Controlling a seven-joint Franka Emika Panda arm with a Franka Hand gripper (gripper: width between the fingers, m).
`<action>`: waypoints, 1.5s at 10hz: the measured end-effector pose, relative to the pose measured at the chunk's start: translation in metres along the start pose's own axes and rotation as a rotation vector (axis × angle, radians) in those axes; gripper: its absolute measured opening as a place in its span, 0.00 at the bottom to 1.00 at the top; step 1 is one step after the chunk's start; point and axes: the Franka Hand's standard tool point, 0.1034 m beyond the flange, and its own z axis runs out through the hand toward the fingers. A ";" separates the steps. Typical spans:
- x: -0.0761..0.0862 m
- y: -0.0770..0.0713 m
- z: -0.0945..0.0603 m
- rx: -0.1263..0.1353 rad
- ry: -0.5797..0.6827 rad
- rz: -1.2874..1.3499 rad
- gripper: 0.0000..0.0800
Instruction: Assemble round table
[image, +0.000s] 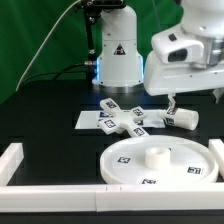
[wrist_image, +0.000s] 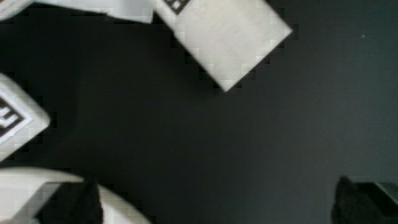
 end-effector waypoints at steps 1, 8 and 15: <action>-0.004 0.000 0.002 -0.001 -0.070 0.001 0.81; -0.013 -0.013 0.039 -0.081 -0.370 0.116 0.81; -0.030 -0.012 0.054 -0.128 -0.432 0.184 0.81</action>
Offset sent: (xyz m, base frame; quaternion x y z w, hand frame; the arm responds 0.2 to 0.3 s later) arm -0.0193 0.0327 -0.0170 -0.0893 -0.1286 -0.0627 0.9857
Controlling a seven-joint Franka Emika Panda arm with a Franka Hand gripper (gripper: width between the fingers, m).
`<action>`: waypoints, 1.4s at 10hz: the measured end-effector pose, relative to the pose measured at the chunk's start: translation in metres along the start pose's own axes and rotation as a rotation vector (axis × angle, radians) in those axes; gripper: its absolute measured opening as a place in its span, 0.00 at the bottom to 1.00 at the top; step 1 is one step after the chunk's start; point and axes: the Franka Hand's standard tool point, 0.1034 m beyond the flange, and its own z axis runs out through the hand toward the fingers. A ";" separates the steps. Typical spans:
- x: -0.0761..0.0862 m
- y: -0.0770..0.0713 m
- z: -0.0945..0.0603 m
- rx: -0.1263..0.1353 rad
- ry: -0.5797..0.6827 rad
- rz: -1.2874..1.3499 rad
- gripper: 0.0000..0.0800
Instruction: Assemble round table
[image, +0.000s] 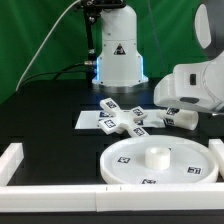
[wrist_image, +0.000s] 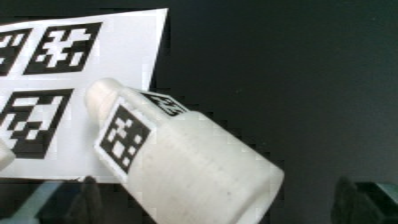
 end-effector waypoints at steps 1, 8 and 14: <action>0.000 0.000 0.000 0.000 0.000 0.000 0.81; 0.002 -0.002 0.019 -0.012 -0.035 0.040 0.81; 0.000 0.002 0.026 -0.017 -0.056 0.047 0.81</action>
Offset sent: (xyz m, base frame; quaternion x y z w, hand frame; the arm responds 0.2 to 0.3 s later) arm -0.0235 0.0035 -0.0169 -0.0250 -0.0395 0.0390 0.9981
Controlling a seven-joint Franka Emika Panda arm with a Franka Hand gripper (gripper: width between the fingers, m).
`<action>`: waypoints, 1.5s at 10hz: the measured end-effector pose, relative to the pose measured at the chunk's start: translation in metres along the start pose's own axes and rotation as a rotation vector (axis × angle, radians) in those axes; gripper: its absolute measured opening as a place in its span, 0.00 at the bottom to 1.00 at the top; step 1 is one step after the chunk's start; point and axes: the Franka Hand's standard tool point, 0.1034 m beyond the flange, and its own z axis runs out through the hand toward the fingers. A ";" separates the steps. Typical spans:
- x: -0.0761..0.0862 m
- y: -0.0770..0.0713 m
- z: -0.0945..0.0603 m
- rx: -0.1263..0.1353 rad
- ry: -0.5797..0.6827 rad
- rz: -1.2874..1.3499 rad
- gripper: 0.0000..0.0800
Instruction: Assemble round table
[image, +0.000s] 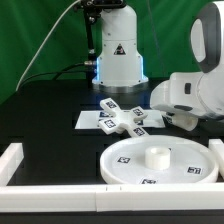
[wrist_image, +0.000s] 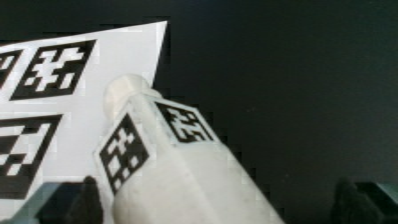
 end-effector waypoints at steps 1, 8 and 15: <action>0.000 0.000 0.000 0.000 0.000 0.000 0.77; 0.000 0.001 0.000 0.001 0.000 0.001 0.49; -0.020 0.044 -0.120 0.266 0.178 0.030 0.50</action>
Offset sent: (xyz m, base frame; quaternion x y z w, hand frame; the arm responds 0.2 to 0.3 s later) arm 0.0000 0.0000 0.0000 0.0000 0.0000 0.0000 1.0000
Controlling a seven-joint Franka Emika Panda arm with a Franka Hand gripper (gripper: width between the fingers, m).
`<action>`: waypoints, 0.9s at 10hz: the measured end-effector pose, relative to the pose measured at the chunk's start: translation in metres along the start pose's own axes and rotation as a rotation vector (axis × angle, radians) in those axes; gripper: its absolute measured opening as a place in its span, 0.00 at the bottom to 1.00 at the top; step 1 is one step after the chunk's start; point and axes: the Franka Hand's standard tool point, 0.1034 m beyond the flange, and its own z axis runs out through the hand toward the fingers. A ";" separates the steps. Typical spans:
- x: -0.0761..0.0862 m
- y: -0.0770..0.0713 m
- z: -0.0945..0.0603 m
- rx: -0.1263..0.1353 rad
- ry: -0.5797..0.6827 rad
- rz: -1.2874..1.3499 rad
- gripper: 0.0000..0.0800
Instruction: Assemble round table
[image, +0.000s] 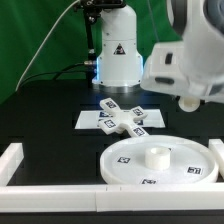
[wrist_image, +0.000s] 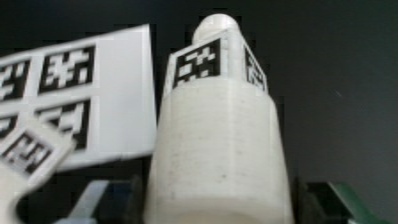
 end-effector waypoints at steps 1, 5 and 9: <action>0.000 0.000 -0.009 0.009 0.102 -0.005 0.50; 0.005 -0.007 -0.013 0.049 0.336 -0.037 0.50; 0.014 0.018 -0.102 0.119 0.658 -0.133 0.50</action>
Offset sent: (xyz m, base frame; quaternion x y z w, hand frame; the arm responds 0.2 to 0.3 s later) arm 0.0000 0.0000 0.0000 0.0000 0.1938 0.0000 0.9810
